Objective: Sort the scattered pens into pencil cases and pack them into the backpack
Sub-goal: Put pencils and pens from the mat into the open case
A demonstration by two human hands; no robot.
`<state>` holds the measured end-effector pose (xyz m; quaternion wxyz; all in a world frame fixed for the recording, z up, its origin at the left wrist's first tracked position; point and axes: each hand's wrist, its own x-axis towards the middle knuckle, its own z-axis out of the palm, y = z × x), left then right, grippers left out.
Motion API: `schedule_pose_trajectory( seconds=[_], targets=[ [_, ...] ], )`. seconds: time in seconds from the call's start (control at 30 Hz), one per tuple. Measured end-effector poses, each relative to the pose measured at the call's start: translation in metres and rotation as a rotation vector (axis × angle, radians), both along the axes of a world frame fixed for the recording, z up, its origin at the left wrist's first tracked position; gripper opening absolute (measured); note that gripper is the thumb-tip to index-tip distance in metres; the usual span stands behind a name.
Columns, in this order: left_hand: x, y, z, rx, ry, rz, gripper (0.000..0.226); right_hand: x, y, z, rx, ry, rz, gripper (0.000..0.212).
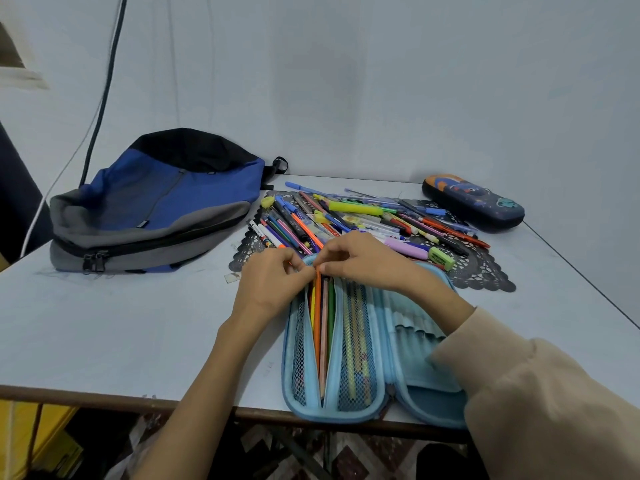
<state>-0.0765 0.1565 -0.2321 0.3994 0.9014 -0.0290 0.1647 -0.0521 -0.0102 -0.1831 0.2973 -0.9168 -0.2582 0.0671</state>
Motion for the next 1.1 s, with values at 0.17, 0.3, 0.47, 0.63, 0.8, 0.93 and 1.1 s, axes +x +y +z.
schedule_pose_trajectory(
  seconds=[0.17,0.3,0.47,0.63,0.8,0.93,1.1],
  targets=[
    [0.002,-0.001,-0.003,-0.104,-0.017,-0.015,0.014,0.002,0.002,-0.007,0.062,-0.011,-0.053,0.009],
    [0.0,-0.003,-0.003,-0.117,-0.051,-0.022,0.017,0.001,0.013,-0.015,0.002,-0.119,-0.089,0.008],
    [-0.002,0.002,-0.008,-0.14,-0.055,-0.103,0.02,-0.001,0.004,-0.002,-0.069,-0.082,-0.089,0.016],
    [-0.004,0.01,-0.007,-0.033,-0.065,-0.38,0.025,-0.01,-0.009,0.008,-0.152,0.123,-0.038,0.012],
    [-0.005,0.014,-0.01,-0.035,0.012,-0.512,0.045,-0.012,-0.012,0.004,-0.021,0.248,-0.06,0.019],
    [-0.002,0.013,-0.01,-0.157,0.11,-0.556,0.066,-0.014,-0.007,0.004,0.184,0.306,-0.084,0.027],
    [0.0,0.0,-0.013,-0.034,0.124,-0.376,0.069,-0.014,-0.007,-0.001,0.394,0.402,-0.153,0.035]
  ],
)
